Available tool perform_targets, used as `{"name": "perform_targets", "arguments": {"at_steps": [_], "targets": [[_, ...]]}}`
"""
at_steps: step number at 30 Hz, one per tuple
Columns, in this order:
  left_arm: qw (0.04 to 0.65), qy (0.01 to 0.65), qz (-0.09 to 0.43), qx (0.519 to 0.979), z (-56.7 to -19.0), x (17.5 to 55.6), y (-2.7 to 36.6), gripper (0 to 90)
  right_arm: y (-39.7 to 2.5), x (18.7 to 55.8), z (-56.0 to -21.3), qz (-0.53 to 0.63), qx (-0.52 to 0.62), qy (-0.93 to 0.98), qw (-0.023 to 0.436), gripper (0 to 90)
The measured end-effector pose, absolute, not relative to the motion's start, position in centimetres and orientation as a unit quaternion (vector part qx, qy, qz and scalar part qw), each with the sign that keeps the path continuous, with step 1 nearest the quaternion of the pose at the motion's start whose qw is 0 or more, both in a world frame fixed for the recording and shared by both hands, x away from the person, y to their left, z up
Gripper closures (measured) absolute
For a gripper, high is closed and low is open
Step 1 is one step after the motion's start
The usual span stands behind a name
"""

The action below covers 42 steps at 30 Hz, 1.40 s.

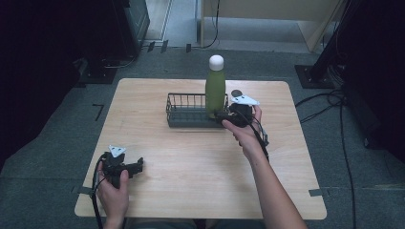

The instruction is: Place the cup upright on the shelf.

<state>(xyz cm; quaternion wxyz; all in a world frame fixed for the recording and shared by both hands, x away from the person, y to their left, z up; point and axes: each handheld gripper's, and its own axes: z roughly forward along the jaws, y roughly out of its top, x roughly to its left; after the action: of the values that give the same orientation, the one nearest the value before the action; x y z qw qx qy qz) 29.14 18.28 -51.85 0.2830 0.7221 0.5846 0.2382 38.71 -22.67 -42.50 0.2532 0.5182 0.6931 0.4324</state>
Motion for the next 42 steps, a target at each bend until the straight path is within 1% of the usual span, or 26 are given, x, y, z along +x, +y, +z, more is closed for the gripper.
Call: {"name": "perform_targets", "arguments": {"at_steps": [4, 10, 17, 35, 42], "targets": [[0.283, 0.585, 0.238, 0.722, -51.8, 29.1, 18.3, 0.5, -23.0, 38.0, -42.8, 0.431, 0.521, 0.694, 0.248, 12.2], [0.283, 0.584, 0.238, 0.722, -51.9, 29.1, 18.3, 0.6, -24.1, 36.5, -43.6, 0.422, 0.524, 0.698, 0.245, 6.8], [0.283, 0.584, 0.238, 0.722, -51.9, 29.1, 18.3, 0.5, -25.4, 35.2, -44.5, 0.415, 0.531, 0.697, 0.244, 4.9], [0.283, 0.584, 0.238, 0.723, -51.8, 29.1, 18.3, 0.5, -30.9, 31.4, -47.8, 0.381, 0.578, 0.676, 0.251, 4.5], [0.283, 0.584, 0.238, 0.722, -51.8, 29.1, 18.3, 0.6, -32.5, 30.2, -48.8, 0.375, 0.591, 0.669, 0.251, 4.4]]}}
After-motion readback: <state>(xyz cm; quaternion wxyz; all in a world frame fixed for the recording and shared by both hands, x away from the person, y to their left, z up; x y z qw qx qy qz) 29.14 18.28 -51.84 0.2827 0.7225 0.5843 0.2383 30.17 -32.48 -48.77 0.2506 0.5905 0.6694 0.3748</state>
